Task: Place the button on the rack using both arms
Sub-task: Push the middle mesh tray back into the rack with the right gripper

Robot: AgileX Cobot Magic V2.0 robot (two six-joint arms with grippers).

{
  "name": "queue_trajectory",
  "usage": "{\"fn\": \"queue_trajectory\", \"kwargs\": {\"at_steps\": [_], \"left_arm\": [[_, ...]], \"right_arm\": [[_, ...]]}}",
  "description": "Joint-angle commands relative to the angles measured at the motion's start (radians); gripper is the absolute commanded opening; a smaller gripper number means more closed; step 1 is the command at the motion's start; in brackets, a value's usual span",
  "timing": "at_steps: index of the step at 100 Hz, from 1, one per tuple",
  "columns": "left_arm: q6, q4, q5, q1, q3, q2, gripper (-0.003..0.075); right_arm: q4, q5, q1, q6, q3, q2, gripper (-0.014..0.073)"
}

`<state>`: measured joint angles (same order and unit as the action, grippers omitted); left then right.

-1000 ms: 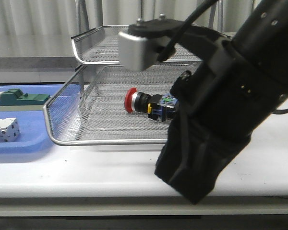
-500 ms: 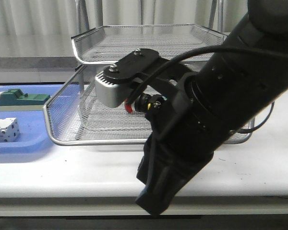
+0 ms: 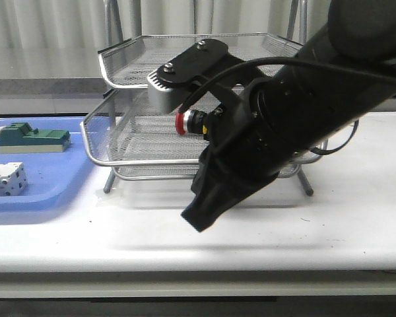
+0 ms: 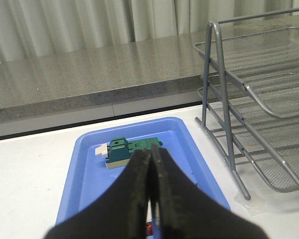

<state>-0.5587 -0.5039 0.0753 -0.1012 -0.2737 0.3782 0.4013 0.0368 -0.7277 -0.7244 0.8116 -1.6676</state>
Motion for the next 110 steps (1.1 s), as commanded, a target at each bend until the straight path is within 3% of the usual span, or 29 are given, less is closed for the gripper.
{"fn": "queue_trajectory", "kwargs": {"at_steps": [1, 46, 64, 84, 110], "left_arm": [[0.008, -0.013, -0.075, 0.003, -0.029, 0.003, -0.002], [0.008, -0.013, -0.075, 0.003, -0.029, 0.003, -0.002], [0.008, -0.013, -0.075, 0.003, -0.029, 0.003, -0.002], [0.008, -0.013, -0.075, 0.003, -0.029, 0.003, -0.002], [0.008, -0.013, -0.075, 0.003, -0.029, 0.003, -0.002]], "right_arm": [[-0.01, 0.067, 0.038, -0.01, 0.063, 0.013, -0.0067], [-0.01, -0.028, 0.129, -0.01, 0.16, -0.008, -0.0067], [0.02, -0.174, 0.108, -0.009, 0.16, 0.019, -0.0067], [0.104, -0.223, 0.108, -0.006, 0.149, 0.126, -0.0057], [0.105, -0.231, 0.177, 0.053, 0.093, 0.329, -0.0057]]}}
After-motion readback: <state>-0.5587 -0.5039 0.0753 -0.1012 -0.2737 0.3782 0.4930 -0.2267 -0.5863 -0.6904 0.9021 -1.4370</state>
